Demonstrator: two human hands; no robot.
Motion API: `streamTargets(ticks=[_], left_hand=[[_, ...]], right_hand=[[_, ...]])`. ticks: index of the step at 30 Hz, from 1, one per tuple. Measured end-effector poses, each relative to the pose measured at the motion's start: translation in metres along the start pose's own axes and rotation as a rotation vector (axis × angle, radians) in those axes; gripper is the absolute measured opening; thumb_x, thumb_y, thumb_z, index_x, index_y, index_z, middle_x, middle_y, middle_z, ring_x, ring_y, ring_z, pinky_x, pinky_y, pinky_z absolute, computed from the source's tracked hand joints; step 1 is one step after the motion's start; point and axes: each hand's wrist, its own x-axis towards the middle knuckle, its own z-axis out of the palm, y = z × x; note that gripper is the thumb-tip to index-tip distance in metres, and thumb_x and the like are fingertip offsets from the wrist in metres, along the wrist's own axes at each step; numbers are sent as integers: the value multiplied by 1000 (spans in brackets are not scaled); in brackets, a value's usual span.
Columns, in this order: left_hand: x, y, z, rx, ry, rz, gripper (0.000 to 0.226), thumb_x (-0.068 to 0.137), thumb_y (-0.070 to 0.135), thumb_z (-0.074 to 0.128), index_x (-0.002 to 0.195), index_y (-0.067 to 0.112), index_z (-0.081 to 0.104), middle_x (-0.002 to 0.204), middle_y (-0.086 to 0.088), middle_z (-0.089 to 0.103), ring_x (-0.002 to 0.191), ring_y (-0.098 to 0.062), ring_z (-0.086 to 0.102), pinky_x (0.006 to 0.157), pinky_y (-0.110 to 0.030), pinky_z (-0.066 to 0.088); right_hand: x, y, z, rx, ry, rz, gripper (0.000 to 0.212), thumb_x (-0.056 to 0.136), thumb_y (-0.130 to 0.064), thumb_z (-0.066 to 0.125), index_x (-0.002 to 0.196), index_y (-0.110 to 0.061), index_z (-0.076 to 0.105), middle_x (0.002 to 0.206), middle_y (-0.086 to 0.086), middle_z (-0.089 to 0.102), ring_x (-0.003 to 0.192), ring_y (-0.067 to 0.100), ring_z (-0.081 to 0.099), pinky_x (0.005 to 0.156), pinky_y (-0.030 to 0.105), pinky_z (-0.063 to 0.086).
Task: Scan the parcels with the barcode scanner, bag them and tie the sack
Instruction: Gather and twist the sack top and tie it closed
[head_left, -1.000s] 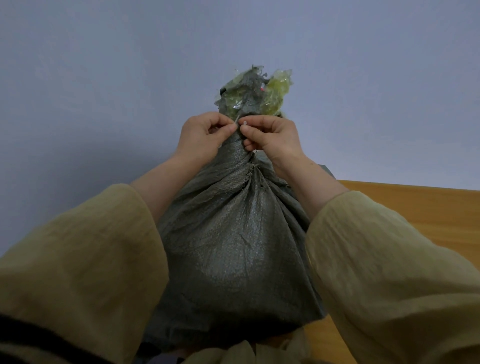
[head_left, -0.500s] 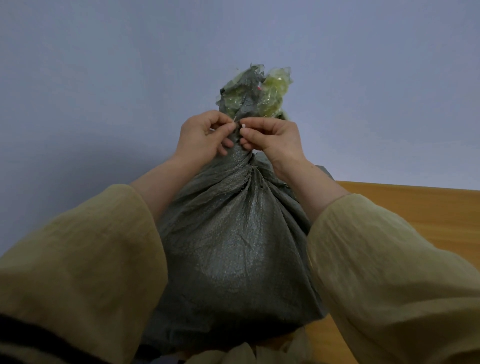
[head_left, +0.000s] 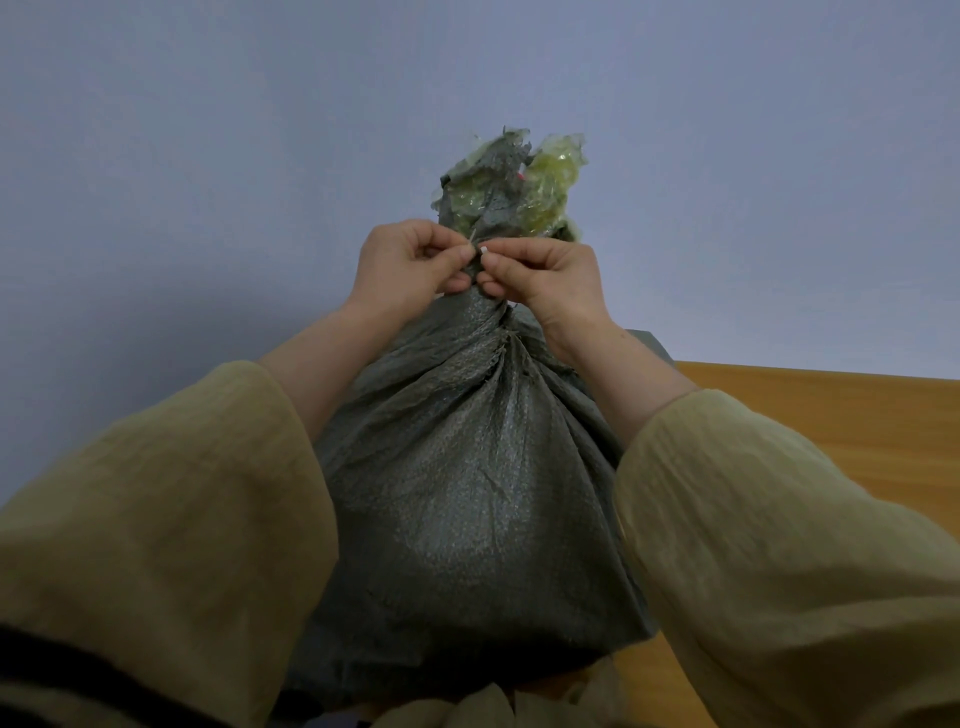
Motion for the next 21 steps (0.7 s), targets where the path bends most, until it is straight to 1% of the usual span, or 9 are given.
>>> streamTargets(ticks=[1, 3, 5, 8, 11, 14, 16, 18, 21], left_hand=[[-1, 1, 0, -8, -3, 1, 8, 86, 4, 65, 94, 1, 65, 75, -8, 65, 55, -3, 65, 63, -16, 56], [-1, 1, 0, -33, -12, -2, 10, 87, 3, 64, 96, -2, 65, 76, -9, 63, 55, -3, 64, 63, -15, 55], [-1, 1, 0, -53, -36, -6, 13, 87, 1, 63, 98, -4, 65, 77, -10, 63, 56, -3, 64, 63, -14, 55], [-1, 2, 0, -59, -72, -9, 11, 87, 0, 62, 98, -3, 65, 76, -10, 62, 55, -3, 64, 64, -15, 55], [1, 2, 1, -33, -67, -12, 10, 88, 2, 62, 96, -4, 65, 75, -10, 63, 54, -3, 62, 63, -15, 55], [1, 1, 2, -12, -62, 7, 3, 86, 4, 65, 88, 4, 66, 72, -8, 64, 53, -4, 62, 63, -17, 55], [-1, 0, 3, -22, -49, 33, 6, 81, 4, 70, 86, 6, 67, 72, -8, 65, 54, -6, 61, 63, -19, 56], [-2, -1, 5, -35, -24, 58, 12, 78, 5, 74, 87, 4, 66, 72, -9, 65, 54, -7, 61, 63, -21, 56], [-2, -2, 7, -64, 13, 86, 10, 80, 2, 71, 88, 5, 65, 69, -8, 64, 50, -6, 59, 60, -20, 55]], right_hand=[[0, 0, 0, -16, 6, 1, 8, 83, 6, 65, 90, 3, 69, 64, 3, 69, 56, 8, 65, 64, 20, 58], [1, -1, 1, -47, 20, 2, 6, 85, 3, 65, 85, -2, 68, 65, 4, 67, 55, 7, 64, 64, 20, 57], [2, 0, 1, -51, 27, 9, 5, 86, 3, 64, 85, -1, 67, 65, 5, 67, 54, 7, 64, 64, 20, 57], [3, 0, 1, -36, 26, 29, 9, 86, 7, 62, 85, 0, 67, 64, 6, 67, 54, 8, 65, 64, 19, 58], [4, 0, 0, -36, 15, 32, 13, 85, 9, 61, 83, -3, 67, 63, 4, 68, 55, 8, 66, 64, 19, 58], [3, -2, 0, -31, 15, 36, 12, 84, 8, 63, 82, -3, 68, 62, 3, 69, 56, 9, 66, 64, 20, 58], [3, -3, 0, -33, 21, 32, 10, 83, 6, 66, 82, -4, 69, 65, 5, 69, 58, 10, 67, 65, 19, 58], [3, -5, 1, -36, 25, 29, 7, 82, 4, 68, 83, -3, 69, 70, 8, 69, 58, 10, 67, 65, 20, 58], [4, -4, 1, -28, 19, 42, 8, 84, 7, 64, 91, 5, 68, 70, 11, 68, 57, 10, 67, 67, 22, 58]])
